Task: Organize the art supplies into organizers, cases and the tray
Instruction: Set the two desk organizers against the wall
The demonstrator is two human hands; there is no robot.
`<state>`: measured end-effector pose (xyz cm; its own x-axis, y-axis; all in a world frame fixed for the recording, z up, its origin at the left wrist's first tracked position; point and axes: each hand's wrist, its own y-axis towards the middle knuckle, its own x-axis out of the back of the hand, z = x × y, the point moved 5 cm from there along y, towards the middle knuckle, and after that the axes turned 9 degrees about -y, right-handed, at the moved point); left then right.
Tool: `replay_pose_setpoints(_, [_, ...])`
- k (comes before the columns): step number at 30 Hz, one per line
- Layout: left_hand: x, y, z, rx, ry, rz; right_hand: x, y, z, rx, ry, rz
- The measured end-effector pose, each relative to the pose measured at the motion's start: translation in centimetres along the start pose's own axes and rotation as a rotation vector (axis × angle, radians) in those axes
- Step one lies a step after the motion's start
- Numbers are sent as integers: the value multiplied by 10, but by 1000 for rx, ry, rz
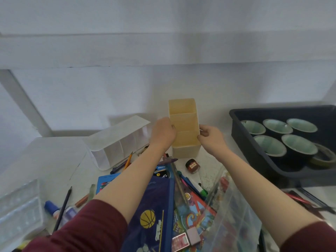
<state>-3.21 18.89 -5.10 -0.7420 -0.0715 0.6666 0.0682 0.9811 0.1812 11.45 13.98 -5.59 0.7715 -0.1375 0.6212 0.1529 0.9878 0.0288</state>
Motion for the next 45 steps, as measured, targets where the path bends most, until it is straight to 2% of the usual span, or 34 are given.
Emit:
replay_pose_setpoints(6, [-9, 2, -9, -23, -1, 23, 3, 3, -12, 2, -8, -34])
replay_pose_setpoints(13, [-8, 1, 3, 103, 3, 144, 0, -3, -14, -2, -78, 6])
replay_pose_setpoints(25, [3, -25, 5, 86, -14, 165, 1, -18, -3, -65, -274, 57])
replay_pose_setpoints(27, [17, -29, 10, 77, -16, 84, 3, -20, 10, -18, -360, -13])
replay_pose_setpoints(29, [41, -29, 17, 40, -20, -47, 3, -21, 31, 124, -418, -147])
replay_pose_setpoints(32, [81, -28, 39, 2, 132, -143, -14, -17, 62, 297, -424, -235])
replay_pose_setpoints(34, [103, -30, 56, 13, 314, -127, -31, -15, 78, 317, -377, -180])
replay_pose_setpoints(37, [117, -32, 76, 53, 465, -22, -53, -16, 91, 318, -332, -93])
replay_pose_setpoints(40, [123, -30, 83, 4, 614, 52, -75, -12, 94, 319, -359, 12])
replay_pose_setpoints(45, [134, -22, 89, -20, 584, 11, -111, -8, 87, 257, -522, 246])
